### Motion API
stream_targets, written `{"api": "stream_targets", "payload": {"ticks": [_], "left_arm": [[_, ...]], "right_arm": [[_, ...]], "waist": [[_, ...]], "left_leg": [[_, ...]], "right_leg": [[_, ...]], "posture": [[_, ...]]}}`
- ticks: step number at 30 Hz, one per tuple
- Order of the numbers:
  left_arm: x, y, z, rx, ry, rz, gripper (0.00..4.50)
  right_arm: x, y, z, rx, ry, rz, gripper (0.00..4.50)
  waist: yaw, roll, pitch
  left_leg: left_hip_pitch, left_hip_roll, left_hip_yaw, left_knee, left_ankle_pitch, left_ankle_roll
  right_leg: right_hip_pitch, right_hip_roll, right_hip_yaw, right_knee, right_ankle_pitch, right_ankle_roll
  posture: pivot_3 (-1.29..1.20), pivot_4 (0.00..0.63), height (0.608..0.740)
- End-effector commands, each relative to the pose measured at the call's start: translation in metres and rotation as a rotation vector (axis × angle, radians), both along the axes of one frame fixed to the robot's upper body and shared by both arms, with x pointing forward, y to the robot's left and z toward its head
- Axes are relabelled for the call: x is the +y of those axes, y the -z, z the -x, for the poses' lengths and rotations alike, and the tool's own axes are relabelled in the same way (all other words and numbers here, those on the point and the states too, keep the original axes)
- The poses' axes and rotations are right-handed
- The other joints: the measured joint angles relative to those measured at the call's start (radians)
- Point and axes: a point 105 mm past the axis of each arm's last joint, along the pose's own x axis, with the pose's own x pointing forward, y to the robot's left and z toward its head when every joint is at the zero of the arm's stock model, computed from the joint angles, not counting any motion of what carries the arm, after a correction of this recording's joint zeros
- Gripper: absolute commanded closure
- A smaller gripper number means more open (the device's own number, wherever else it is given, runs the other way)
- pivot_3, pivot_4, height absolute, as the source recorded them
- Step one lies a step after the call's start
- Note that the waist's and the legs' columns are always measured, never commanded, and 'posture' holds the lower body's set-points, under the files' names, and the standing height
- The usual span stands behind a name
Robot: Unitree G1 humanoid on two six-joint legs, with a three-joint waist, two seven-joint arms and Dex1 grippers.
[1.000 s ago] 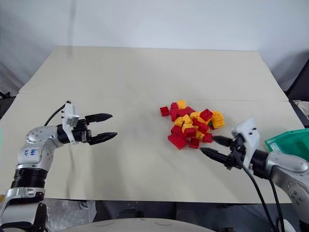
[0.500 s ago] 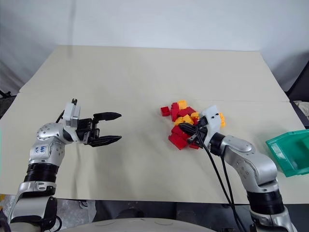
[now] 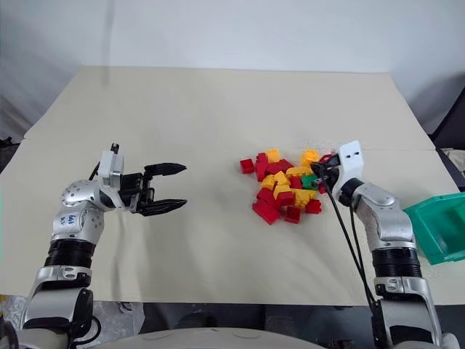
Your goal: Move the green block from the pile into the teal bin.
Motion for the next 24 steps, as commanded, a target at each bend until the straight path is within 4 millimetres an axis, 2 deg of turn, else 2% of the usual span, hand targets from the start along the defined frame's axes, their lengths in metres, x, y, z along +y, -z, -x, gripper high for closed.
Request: {"api": "stream_targets", "payload": {"ticks": [1,4,6,9,13,15,16,19,24], "left_arm": [[-0.003,-0.003,0.002,-0.03,0.002,0.002,0.0],[-0.005,-0.002,0.002,-0.031,0.004,0.007,0.0],[-0.008,-0.001,0.002,-0.031,0.006,0.012,0.0],[-0.008,-0.001,0.001,-0.03,0.01,0.012,0.0],[-0.008,0.0,0.0,-0.029,0.025,0.003,0.0],[-0.008,0.0,0.0,-0.027,0.029,-0.003,0.0],[-0.007,0.0,0.0,-0.025,0.032,-0.005,0.0],[-0.006,0.0,-0.001,-0.019,0.036,-0.016,0.0],[-0.005,-0.001,-0.004,-0.018,0.038,-0.016,0.0]], "right_arm": [[0.002,-0.021,0.007,-0.074,-0.03,0.012,4.46],[0.0,-0.021,0.014,-0.067,-0.031,0.028,4.46],[-0.007,-0.021,0.026,-0.061,-0.048,0.087,4.46],[-0.006,-0.035,0.047,-0.07,-0.137,0.175,4.46],[-0.006,-0.048,0.069,-0.035,-0.212,0.182,4.46],[-0.011,-0.055,0.082,-0.013,-0.25,0.19,4.08],[-0.02,-0.058,0.089,0.004,-0.244,0.203,3.9],[-0.043,-0.06,0.11,0.072,-0.25,0.295,2.93],[-0.062,-0.063,0.121,0.142,-0.217,0.387,1.34]], "waist": [[0.0,0.0,0.0],[0.0,0.0,0.0],[0.002,0.001,0.0],[0.008,0.002,0.001],[0.005,0.002,0.001],[0.004,0.002,0.001],[0.005,0.002,0.001],[0.013,0.002,0.001],[0.015,0.002,0.0]], "left_leg": [[0.0,0.0,0.0,0.001,0.0,0.0],[-0.001,0.0,0.0,0.003,0.0,0.0],[-0.001,0.0,0.0,0.004,0.0,0.001],[-0.002,-0.001,-0.001,0.005,-0.001,0.001],[-0.001,-0.001,0.001,0.006,-0.001,0.001],[-0.001,-0.001,0.0,0.006,-0.001,0.001],[-0.001,-0.001,0.0,0.006,-0.001,0.001],[-0.001,-0.001,0.0,0.006,-0.001,0.001],[0.0,-0.002,0.002,0.007,-0.001,0.001]], "right_leg": [[0.0,0.0,0.0,0.0,0.0,0.0],[0.0,0.0,0.0,0.001,0.001,0.001],[0.0,0.0,0.001,0.001,0.001,0.002],[0.0,0.0,0.001,0.001,0.001,0.002],[0.001,0.0,0.002,0.0,0.003,0.004],[0.001,0.0,0.002,0.001,0.003,0.005],[0.001,0.0,0.002,0.001,0.003,0.005],[0.001,0.0,0.002,0.0,0.003,0.005],[0.002,0.0,0.005,-0.002,0.004,0.006]], "posture": [[0.0,0.15,0.74],[0.0,0.15,0.74],[0.0,0.15,0.74],[0.0,0.15,0.74],[0.0,0.15,0.74],[0.0,0.15,0.74],[0.0,0.15,0.74],[0.0,0.15,0.74],[0.0,0.15,0.74]]}}
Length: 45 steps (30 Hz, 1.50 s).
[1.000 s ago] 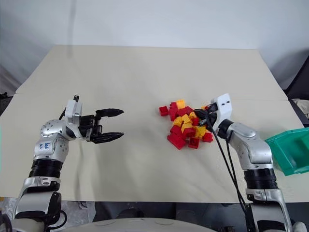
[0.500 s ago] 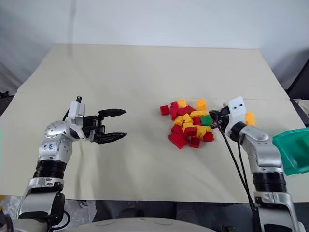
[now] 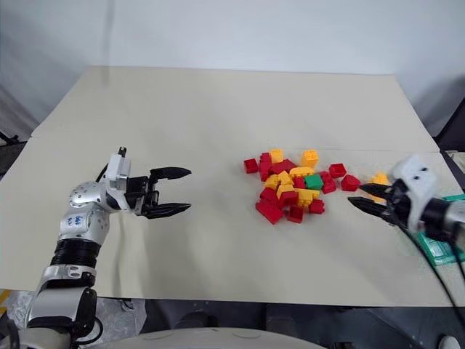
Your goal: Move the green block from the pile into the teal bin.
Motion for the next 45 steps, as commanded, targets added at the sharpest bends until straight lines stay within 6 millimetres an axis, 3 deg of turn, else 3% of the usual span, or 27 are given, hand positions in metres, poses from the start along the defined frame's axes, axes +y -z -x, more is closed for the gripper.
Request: {"api": "stream_targets", "payload": {"ticks": [1,4,8,12,15,19,22,25,30,38,45], "left_arm": [[0.001,-0.006,-0.002,-0.028,0.004,-0.003,0.0],[0.0,-0.005,-0.003,-0.029,0.009,-0.002,0.0],[-0.001,-0.005,-0.002,-0.034,0.011,0.003,0.0],[-0.003,-0.003,0.0,-0.039,0.012,0.008,0.0],[-0.006,-0.002,0.002,-0.042,0.017,0.016,0.0],[-0.013,0.0,0.007,-0.049,0.017,0.037,0.0],[-0.014,0.001,0.011,-0.052,0.012,0.045,0.0],[-0.011,0.003,0.017,-0.055,-0.01,0.053,0.0],[-0.008,0.004,0.024,-0.057,-0.037,0.06,0.0],[-0.006,0.007,0.031,-0.053,-0.067,0.067,0.0],[-0.012,0.008,0.028,-0.048,-0.07,0.079,0.0]], "right_arm": [[-0.009,-0.013,0.007,-0.001,0.009,0.088,0.99],[-0.008,-0.013,0.004,0.016,0.011,0.094,0.02],[0.005,-0.016,-0.009,-0.01,-0.026,0.091,0.02],[0.024,-0.018,-0.049,-0.05,-0.067,0.172,0.02],[0.032,-0.019,-0.067,-0.051,-0.091,0.189,0.02],[0.051,-0.009,-0.106,-0.015,-0.133,0.265,0.02],[0.06,0.001,-0.12,0.022,-0.188,0.328,0.02],[0.077,0.01,-0.127,0.075,-0.289,0.354,0.02],[0.081,0.022,-0.13,0.125,-0.357,0.423,0.02],[0.059,0.026,-0.119,0.24,-0.392,0.518,0.02],[0.058,0.032,-0.126,0.255,-0.356,0.512,0.02]], "waist": [[0.0,0.0,0.0],[-0.003,0.0,0.0],[-0.009,0.0,0.0],[-0.024,0.0,0.0],[-0.022,0.0,0.0],[-0.019,0.002,0.001],[-0.019,0.002,0.001],[-0.016,0.002,0.001],[-0.014,0.002,0.001],[-0.015,0.003,0.001],[-0.023,0.004,0.001]], "left_leg": [[0.0,0.0,0.0,0.0,0.0,0.0],[0.001,0.0,0.0,0.0,0.0,0.0],[0.001,0.0,0.0,0.0,0.0,0.0],[0.002,0.0,0.003,0.001,0.0,0.0],[0.002,0.0,0.002,0.001,0.0,0.0],[0.0,0.0,0.003,0.001,0.0,0.0],[-0.001,-0.001,0.006,0.001,0.0,0.0],[-0.001,0.0,0.006,0.001,0.001,0.0],[-0.001,-0.001,0.007,0.001,0.001,0.0],[0.001,-0.001,0.007,0.001,0.0,0.001],[0.001,0.0,0.008,0.001,0.0,0.0]], "right_leg": [[0.0,0.0,0.001,-0.001,0.0,0.0],[0.0,0.0,0.001,-0.001,0.0,0.0],[0.0,0.0,0.001,0.0,0.0,0.0],[0.0,0.0,0.003,0.0,0.0,0.0],[-0.001,0.001,0.003,0.0,0.0,-0.001],[-0.003,0.001,0.004,0.003,0.001,0.0],[-0.003,0.0,0.006,0.002,0.002,0.002],[-0.003,0.0,0.005,0.001,0.002,0.002],[-0.003,-0.001,0.006,-0.001,0.002,0.002],[-0.002,-0.001,0.006,0.001,0.002,0.002],[-0.003,-0.001,0.006,0.002,0.002,0.002]], "posture": [[0.0,0.15,0.74],[0.0,0.15,0.74],[0.0,0.15,0.74],[0.0,0.15,0.74],[0.0,0.15,0.74],[0.0,0.15,0.74],[0.0,0.15,0.74],[0.0,0.15,0.74],[0.0,0.15,0.74],[0.0,0.15,0.74],[0.0,0.15,0.74]]}}
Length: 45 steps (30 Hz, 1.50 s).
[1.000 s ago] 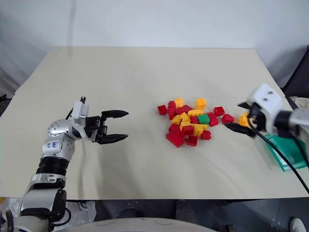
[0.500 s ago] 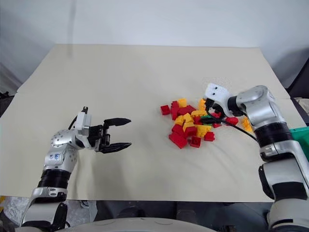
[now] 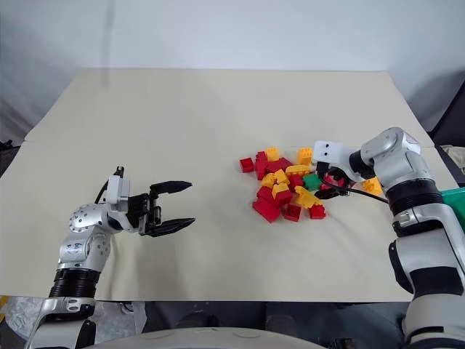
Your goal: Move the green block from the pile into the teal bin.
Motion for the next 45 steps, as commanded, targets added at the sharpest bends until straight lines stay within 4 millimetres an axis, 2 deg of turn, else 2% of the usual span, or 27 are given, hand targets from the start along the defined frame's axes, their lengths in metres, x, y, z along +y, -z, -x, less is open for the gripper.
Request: {"api": "stream_targets", "payload": {"ticks": [1,8,11,15,16,22,24,28,34,38,40,42,45], "left_arm": [[-0.005,-0.008,-0.001,-0.029,0.013,0.019,0.0],[-0.004,-0.011,-0.006,-0.035,0.011,0.022,0.0],[-0.004,-0.012,-0.006,-0.036,0.009,0.022,0.0],[-0.003,-0.011,-0.006,-0.033,0.006,0.022,0.0],[-0.003,-0.012,-0.006,-0.033,0.006,0.023,0.0],[-0.011,-0.013,-0.009,-0.02,0.014,0.028,0.0],[-0.018,-0.01,-0.012,-0.013,0.01,0.021,0.0],[-0.044,-0.001,-0.027,-0.007,-0.008,-0.051,0.0],[-0.086,-0.017,-0.038,-0.038,0.061,-0.026,0.0],[-0.104,-0.023,-0.044,-0.05,0.099,-0.037,0.0],[-0.118,-0.028,-0.047,-0.045,0.128,-0.037,0.0],[-0.132,-0.031,-0.048,-0.037,0.156,-0.052,0.0],[-0.142,-0.03,-0.048,-0.039,0.183,-0.071,0.0]], "right_arm": [[0.004,-0.001,-0.007,-0.014,0.017,-0.017,0.02],[0.019,0.0,-0.015,-0.026,0.012,-0.078,0.02],[0.019,0.002,-0.014,0.001,0.013,-0.081,0.61],[0.018,-0.005,-0.015,-0.017,0.02,-0.099,1.92],[0.017,-0.01,-0.016,-0.037,0.027,-0.112,2.07],[0.013,-0.04,-0.012,-0.133,0.053,-0.217,2.07],[0.004,-0.055,-0.002,-0.184,0.087,-0.274,2.07],[-0.028,-0.084,0.027,-0.378,0.234,-0.357,2.07],[-0.08,-0.092,0.089,-0.46,0.475,-0.289,2.07],[-0.102,-0.108,0.118,-0.514,0.605,-0.263,2.07],[-0.121,-0.113,0.135,-0.528,0.693,-0.211,2.07],[-0.139,-0.107,0.15,-0.507,0.775,-0.15,2.07],[-0.15,-0.096,0.157,-0.468,0.822,-0.107,2.07]], "waist": [[-0.005,0.0,0.0],[-0.019,0.0,0.0],[-0.019,0.0,0.0],[-0.02,0.0,0.0],[-0.02,0.0,0.0],[-0.019,0.001,0.0],[-0.013,0.001,0.0],[0.016,0.001,0.0],[0.04,0.001,0.0],[0.029,0.001,0.0],[0.03,0.001,0.0],[0.032,0.0,0.0],[0.029,0.0,0.001]], "left_leg": [[0.0,0.0,0.0,0.0,0.0,0.0],[0.001,0.0,0.0,0.0,0.001,-0.001],[0.0,0.0,0.0,0.0,0.001,-0.001],[0.0,0.0,0.0,0.0,0.001,-0.001],[0.0,0.0,0.0,0.0,0.001,-0.001],[0.0,0.0,0.0,0.0,0.001,-0.001],[-0.001,0.0,-0.001,0.0,0.001,-0.001],[-0.002,-0.001,-0.001,0.0,0.001,-0.001],[-0.003,-0.003,-0.002,0.0,0.0,0.0],[0.0,-0.005,0.001,0.001,-0.001,0.003],[0.002,-0.007,0.001,0.001,-0.002,0.004],[0.001,-0.008,0.0,0.001,-0.001,0.005],[0.002,-0.01,0.001,0.001,0.0,0.006]], "right_leg": [[0.0,0.0,0.0,0.0,0.0,0.0],[0.0,0.0,0.0,0.002,0.0,0.0],[0.0,0.0,0.0,0.001,0.0,0.0],[0.0,0.0,0.0,0.001,0.0,0.0],[0.0,0.0,0.0,0.001,0.0,0.0],[0.0,0.0,0.0,0.002,0.0,0.0],[0.0,-0.001,0.0,0.001,0.0,0.0],[0.0,-0.001,0.0,0.0,0.0,0.0],[0.0,-0.001,0.001,-0.003,0.001,0.002],[0.001,-0.001,0.007,-0.002,0.002,0.004],[0.001,0.0,0.011,-0.004,0.002,0.004],[0.001,0.0,0.012,-0.005,0.003,0.005],[0.001,-0.001,0.016,-0.006,0.004,0.007]], "posture": [[0.0,0.15,0.74],[0.0,0.15,0.74],[0.0,0.15,0.74],[0.0,0.15,0.74],[0.0,0.15,0.74],[0.0,0.15,0.74],[0.0,0.15,0.74],[0.0,0.15,0.74],[0.0,0.15,0.74],[0.0,0.15,0.74],[0.0,0.15,0.74],[0.0,0.15,0.74],[0.0,0.15,0.74]]}}
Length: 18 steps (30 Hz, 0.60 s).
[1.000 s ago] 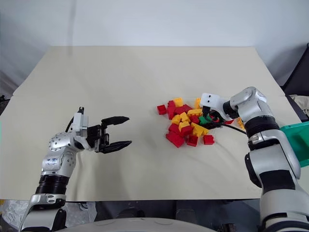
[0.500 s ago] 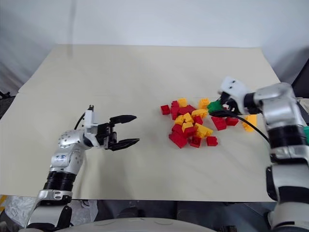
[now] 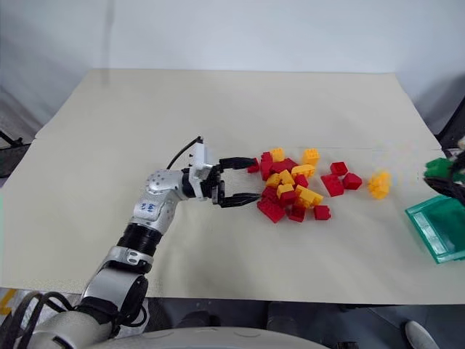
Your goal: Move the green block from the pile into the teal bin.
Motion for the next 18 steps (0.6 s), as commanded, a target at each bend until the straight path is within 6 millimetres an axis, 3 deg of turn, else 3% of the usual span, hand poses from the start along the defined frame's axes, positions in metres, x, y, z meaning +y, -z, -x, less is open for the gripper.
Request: {"api": "stream_targets", "payload": {"ticks": [1,3,9,16,18], "left_arm": [[-0.015,-0.002,0.001,-0.021,0.039,-0.035,0.0],[-0.024,-0.001,0.003,-0.017,0.062,-0.063,0.0],[-0.03,-0.004,0.009,-0.033,0.114,-0.066,0.0],[-0.025,-0.009,0.009,-0.061,0.124,-0.045,0.0],[-0.017,-0.011,0.008,-0.05,0.117,-0.024,0.0]], "right_arm": [[-0.014,-0.004,0.007,-0.005,0.072,0.041,2.07],[-0.025,0.006,0.009,0.031,0.127,0.043,2.07],[-0.038,0.02,0.008,0.082,0.178,0.064,0.02],[-0.041,0.018,-0.002,0.063,0.169,0.091,0.02],[-0.024,0.009,-0.012,0.009,0.082,0.072,0.02]], "waist": [[-0.006,0.0,0.0],[-0.009,0.0,0.0],[-0.019,-0.001,0.0],[-0.024,-0.001,0.0],[-0.025,0.0,0.0]], "left_leg": [[0.0,0.0,0.001,0.0,0.0,0.0],[0.0,-0.001,0.002,0.0,0.0,0.001],[0.0,-0.001,0.001,0.0,0.0,0.001],[0.0,-0.001,0.002,0.0,0.0,0.001],[0.0,-0.001,0.001,0.0,0.0,0.001]], "right_leg": [[0.0,0.0,0.002,0.0,0.0,0.001],[0.0,0.0,0.003,-0.001,0.001,0.002],[0.0,0.0,0.004,-0.001,0.001,0.002],[0.0,0.0,0.004,-0.001,0.001,0.002],[0.0,0.0,0.004,-0.001,0.001,0.002]], "posture": [[0.0,0.15,0.74],[0.0,0.15,0.74],[0.0,0.15,0.74],[0.0,0.15,0.74],[0.0,0.15,0.74]]}}
